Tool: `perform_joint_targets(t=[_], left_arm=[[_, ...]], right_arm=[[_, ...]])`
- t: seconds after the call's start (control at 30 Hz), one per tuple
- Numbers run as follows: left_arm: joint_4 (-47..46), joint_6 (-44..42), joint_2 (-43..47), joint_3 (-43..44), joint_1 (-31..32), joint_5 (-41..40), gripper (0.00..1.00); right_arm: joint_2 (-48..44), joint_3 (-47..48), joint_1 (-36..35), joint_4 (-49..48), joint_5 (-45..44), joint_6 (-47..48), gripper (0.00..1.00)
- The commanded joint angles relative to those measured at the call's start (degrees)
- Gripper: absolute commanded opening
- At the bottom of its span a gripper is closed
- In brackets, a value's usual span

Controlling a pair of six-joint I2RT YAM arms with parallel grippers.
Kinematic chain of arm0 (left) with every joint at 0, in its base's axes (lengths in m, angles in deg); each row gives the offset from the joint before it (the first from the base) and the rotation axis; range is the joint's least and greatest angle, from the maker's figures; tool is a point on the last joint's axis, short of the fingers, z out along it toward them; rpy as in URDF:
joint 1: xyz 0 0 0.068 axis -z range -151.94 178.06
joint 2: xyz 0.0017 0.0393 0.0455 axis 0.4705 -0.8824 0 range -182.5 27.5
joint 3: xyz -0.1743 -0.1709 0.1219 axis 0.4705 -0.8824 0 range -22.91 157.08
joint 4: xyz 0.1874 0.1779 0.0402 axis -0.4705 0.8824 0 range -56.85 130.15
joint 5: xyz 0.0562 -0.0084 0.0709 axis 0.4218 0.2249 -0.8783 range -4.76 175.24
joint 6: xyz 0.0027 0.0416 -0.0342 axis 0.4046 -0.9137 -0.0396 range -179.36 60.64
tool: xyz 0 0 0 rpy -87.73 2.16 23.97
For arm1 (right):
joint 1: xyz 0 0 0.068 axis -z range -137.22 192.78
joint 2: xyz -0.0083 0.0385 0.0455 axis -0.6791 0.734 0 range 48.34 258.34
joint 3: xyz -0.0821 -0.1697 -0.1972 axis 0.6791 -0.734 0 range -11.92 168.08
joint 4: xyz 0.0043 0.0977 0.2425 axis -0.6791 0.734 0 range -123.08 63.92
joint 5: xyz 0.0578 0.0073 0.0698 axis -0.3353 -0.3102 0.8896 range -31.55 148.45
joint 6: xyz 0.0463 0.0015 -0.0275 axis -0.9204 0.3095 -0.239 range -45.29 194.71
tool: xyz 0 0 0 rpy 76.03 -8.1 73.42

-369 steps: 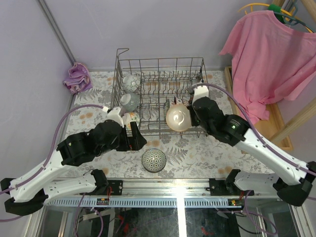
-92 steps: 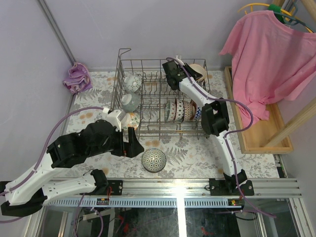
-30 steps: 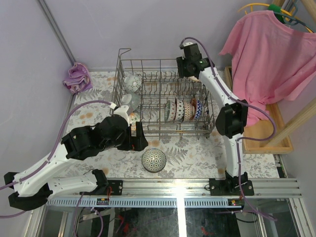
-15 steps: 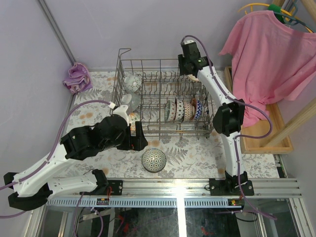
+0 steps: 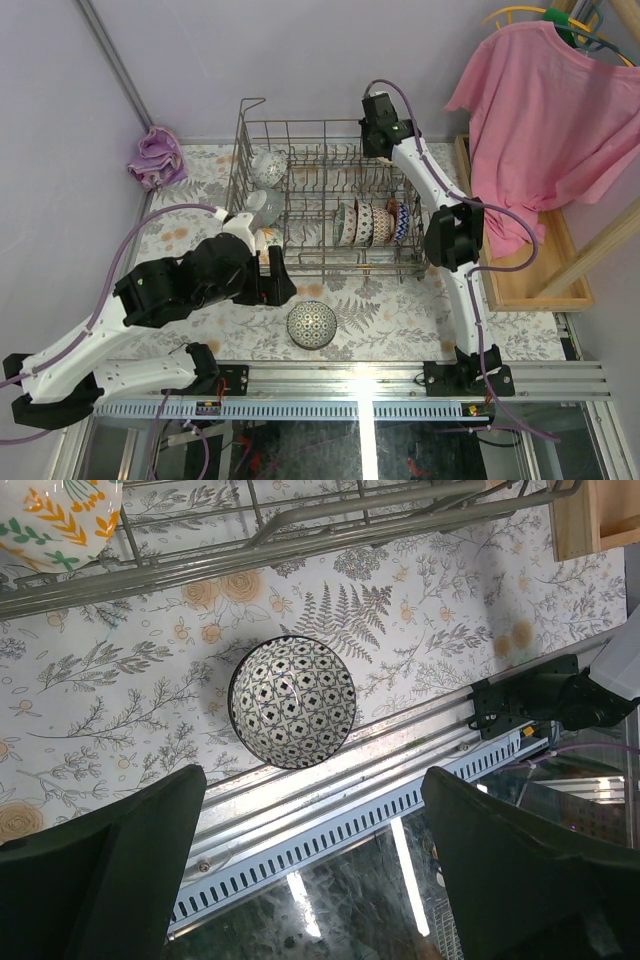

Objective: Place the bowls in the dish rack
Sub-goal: Pick up the bowl from the dish rack.

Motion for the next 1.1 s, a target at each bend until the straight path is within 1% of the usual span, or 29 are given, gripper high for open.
perform_joint_targets(t=[0.0,0.07,0.13,0.33,0.43,0.5,0.67,0.87,1.0,1.07], left_arm=[[1.8,-0.1,0.9,1.4,0.2,-1.7,0.89],[1.8,-0.2,1.2,1.3,0.2,-1.5,0.89],[1.8,-0.2,1.6,1.4,0.2,-1.2,0.89],[1.8,0.0,2.9,1.1,0.2,-0.2,0.89],[1.7,0.1,3.4,0.9,0.2,0.2,0.89],[1.4,0.0,3.4,0.8,0.3,0.7,0.89],[1.2,-0.3,3.2,0.5,0.2,1.8,0.89],[1.5,-0.9,3.3,0.5,0.2,2.2,0.89],[1.6,-1.0,3.5,0.6,0.2,2.5,0.89],[1.9,-1.0,3.7,0.6,0.2,2.6,0.89]], right_arm=[[-3.1,2.2,-0.7,-1.6,1.6,-4.5,0.14],[-4.5,0.9,-0.7,-3.1,2.2,-6.9,0.05],[-5.8,-0.1,-0.7,-4.9,3.0,-9.6,0.01],[-7.5,-0.6,-0.6,-8.8,3.6,-16.7,0.0],[-7.5,-1.4,-0.7,-11.7,1.6,-19.7,0.0],[-8.4,-4.0,-0.6,-14.9,0.3,-22.0,0.0],[-14.9,-17.7,-0.7,-30.0,-2.2,-29.8,0.0],[-20.5,-30.2,-1.5,-46.1,-8.4,-37.2,0.0],[-23.1,-38.2,-3.0,-60.4,-13.8,-39.4,0.0],[-24.1,-41.8,-4.0,-67.3,-17.7,-38.4,0.0]])
